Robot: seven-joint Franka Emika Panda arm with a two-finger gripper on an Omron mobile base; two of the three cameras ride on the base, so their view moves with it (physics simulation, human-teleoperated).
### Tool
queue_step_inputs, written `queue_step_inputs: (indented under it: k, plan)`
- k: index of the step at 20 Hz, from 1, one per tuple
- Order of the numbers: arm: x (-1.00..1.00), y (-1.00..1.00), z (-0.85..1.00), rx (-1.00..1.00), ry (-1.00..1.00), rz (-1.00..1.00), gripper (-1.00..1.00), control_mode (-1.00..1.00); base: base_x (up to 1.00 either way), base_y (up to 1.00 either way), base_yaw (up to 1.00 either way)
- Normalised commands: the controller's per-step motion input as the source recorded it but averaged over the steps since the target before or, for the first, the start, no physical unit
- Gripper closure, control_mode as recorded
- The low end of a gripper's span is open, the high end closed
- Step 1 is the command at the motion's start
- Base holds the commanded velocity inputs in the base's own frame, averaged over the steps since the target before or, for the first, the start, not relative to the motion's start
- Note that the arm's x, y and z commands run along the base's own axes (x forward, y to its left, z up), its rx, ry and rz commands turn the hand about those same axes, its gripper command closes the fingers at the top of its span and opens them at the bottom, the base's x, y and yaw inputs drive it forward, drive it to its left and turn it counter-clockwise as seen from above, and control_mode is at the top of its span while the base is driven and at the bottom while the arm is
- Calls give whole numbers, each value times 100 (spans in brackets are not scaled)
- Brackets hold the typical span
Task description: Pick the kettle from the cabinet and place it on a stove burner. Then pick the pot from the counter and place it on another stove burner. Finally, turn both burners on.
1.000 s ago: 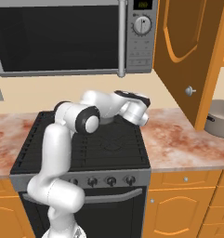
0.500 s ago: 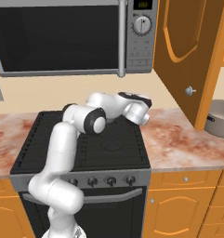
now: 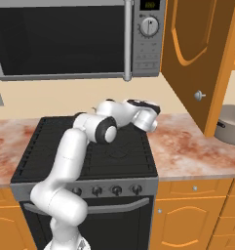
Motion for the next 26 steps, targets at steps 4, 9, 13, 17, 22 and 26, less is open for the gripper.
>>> queue_step_inputs:
  k: [4, 9, 13, 17, 22, 26]
  plan:
    - [16, 0, -12, 2, -2, 2, 100, -100, 0, 0, 0]
    - [14, 0, -11, 3, -3, 2, 100, -100, 0, 0, 0]
    - [21, 0, -14, 3, -6, 4, 100, -100, 0, 0, 0]
    - [20, -1, -17, 4, -7, 4, 100, -100, 0, 0, 0]
    - [20, -3, -15, 4, -7, 4, -100, -100, 0, 0, 0]
    - [19, -2, -12, 3, -5, 4, -100, -100, 0, 0, 0]
